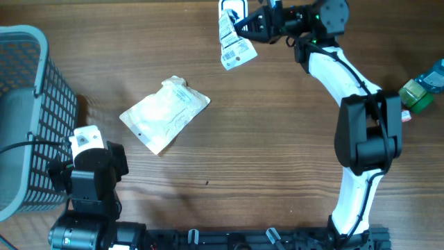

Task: Scan the item barcode
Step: 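Lift the black-red packet up to the white scanner face, then carry the packet to the far right edge and release it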

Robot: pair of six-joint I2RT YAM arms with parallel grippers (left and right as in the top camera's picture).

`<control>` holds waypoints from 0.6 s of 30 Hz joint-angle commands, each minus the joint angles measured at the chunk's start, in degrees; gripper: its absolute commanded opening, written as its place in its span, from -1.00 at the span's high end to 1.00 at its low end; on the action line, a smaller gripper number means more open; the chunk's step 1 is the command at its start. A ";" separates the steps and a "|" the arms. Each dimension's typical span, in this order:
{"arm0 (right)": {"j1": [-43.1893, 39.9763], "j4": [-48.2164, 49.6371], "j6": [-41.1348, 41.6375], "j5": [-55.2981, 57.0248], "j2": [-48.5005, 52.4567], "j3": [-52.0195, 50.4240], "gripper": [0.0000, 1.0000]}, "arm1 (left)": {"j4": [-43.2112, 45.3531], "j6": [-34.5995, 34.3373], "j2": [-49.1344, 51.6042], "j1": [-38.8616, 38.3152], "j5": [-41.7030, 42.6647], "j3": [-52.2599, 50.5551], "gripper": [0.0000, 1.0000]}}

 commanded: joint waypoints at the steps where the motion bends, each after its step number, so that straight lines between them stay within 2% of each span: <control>1: 0.87 -6.78 11.65 2.89 -1.01 0.83 0.90 | 0.17 0.04 -0.20 0.42 -0.55 0.17 -1.00; 3: 1.38 -21.73 10.10 7.41 -0.94 0.83 0.90 | 0.17 0.04 -0.20 0.42 -0.55 0.17 -1.00; 5: 1.44 -31.45 3.89 13.70 -0.94 0.83 0.90 | 0.17 0.02 -0.20 0.42 -0.55 0.17 -1.00; 6: 1.66 -36.61 -0.09 18.25 -0.94 0.83 0.90 | 0.17 0.04 -0.20 0.42 -0.55 0.17 -1.00; 8: 2.49 -54.62 -15.32 34.86 -1.03 0.83 0.90 | 0.17 0.04 -0.20 0.42 -0.55 0.17 -1.00; 11: 4.09 -74.27 -27.08 53.16 -2.34 1.11 0.90 | 0.17 0.04 -0.20 0.42 -0.55 0.17 -1.00; 14: 6.56 -85.81 -35.95 64.37 -5.81 1.16 0.90 | 0.17 0.04 -0.20 0.42 -0.55 0.17 -1.00; 16: 7.56 -93.26 -38.99 72.50 -9.18 1.31 0.90 | 0.17 0.04 -0.20 0.42 -0.55 0.17 -1.00; 18: 9.27 -98.82 -48.85 83.87 -12.87 3.02 0.90 | 0.17 0.02 -0.20 0.42 -0.55 0.17 -1.00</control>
